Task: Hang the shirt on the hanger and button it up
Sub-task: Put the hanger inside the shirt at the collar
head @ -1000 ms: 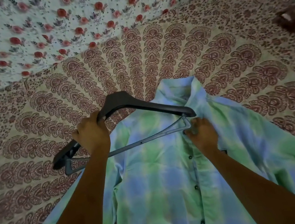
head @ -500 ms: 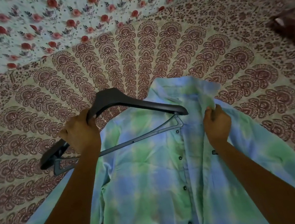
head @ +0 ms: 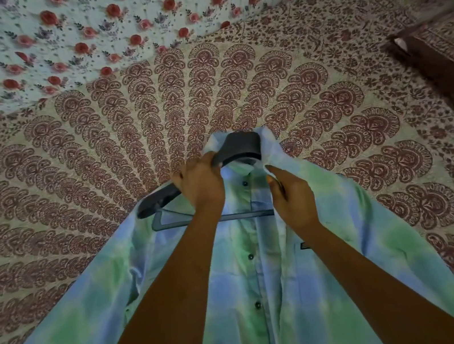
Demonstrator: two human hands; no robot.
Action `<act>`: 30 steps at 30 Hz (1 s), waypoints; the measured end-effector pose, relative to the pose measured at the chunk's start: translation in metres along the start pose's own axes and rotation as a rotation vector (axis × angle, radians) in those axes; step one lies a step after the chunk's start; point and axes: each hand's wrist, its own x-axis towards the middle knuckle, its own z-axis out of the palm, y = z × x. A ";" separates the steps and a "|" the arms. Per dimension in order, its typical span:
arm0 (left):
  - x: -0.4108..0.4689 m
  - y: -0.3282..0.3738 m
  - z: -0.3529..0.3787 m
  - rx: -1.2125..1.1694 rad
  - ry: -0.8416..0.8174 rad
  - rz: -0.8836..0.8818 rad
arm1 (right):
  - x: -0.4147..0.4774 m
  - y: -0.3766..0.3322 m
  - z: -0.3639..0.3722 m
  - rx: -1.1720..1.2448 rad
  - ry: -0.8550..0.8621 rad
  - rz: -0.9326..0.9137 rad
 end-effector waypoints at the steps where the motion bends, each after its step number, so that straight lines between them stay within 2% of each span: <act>1: 0.000 0.005 0.006 -0.008 -0.017 0.011 | 0.001 0.003 0.000 -0.018 -0.030 -0.013; 3: 0.000 0.011 0.015 -0.012 -0.052 0.025 | 0.003 0.009 -0.001 -0.091 -0.059 -0.086; 5: -0.001 0.014 0.023 -0.018 -0.080 0.021 | 0.005 0.016 -0.003 -0.243 -0.018 -0.137; 9: -0.002 0.010 0.029 -0.079 -0.088 0.024 | 0.020 0.034 -0.015 -0.479 0.179 0.016; 11: -0.003 0.007 0.031 -0.100 -0.106 0.036 | 0.030 0.047 -0.019 -0.575 0.075 0.119; 13: -0.002 0.007 0.033 -0.169 -0.149 0.051 | 0.036 0.055 -0.019 -0.569 -0.040 0.176; 15: -0.001 0.006 0.034 -0.276 -0.177 0.064 | 0.040 0.055 -0.021 -0.523 -0.018 0.193; 17: -0.007 0.002 0.034 -0.301 -0.074 0.104 | 0.042 0.054 -0.026 -0.485 0.018 0.204; 20: -0.032 -0.010 0.032 -0.306 0.317 0.095 | 0.047 0.057 -0.034 -0.444 0.018 0.200; 22: -0.053 -0.018 0.035 -0.283 0.500 -0.032 | 0.048 0.060 -0.037 -0.453 -0.001 0.195; 23: -0.063 -0.021 0.038 -0.288 0.534 -0.140 | 0.048 0.062 -0.037 -0.468 -0.002 0.194; 25: -0.079 -0.026 0.042 -0.358 0.501 -0.372 | 0.045 0.065 -0.040 -0.479 0.011 0.206; 26: -0.086 -0.029 0.046 -0.398 0.464 -0.426 | 0.044 0.066 -0.041 -0.475 0.014 0.213; 28: -0.097 -0.032 0.052 -0.470 0.363 -0.386 | 0.042 0.068 -0.043 -0.475 0.012 0.212; 30: -0.101 -0.030 0.053 -0.640 0.287 -0.320 | 0.042 0.072 -0.046 -0.500 -0.005 0.234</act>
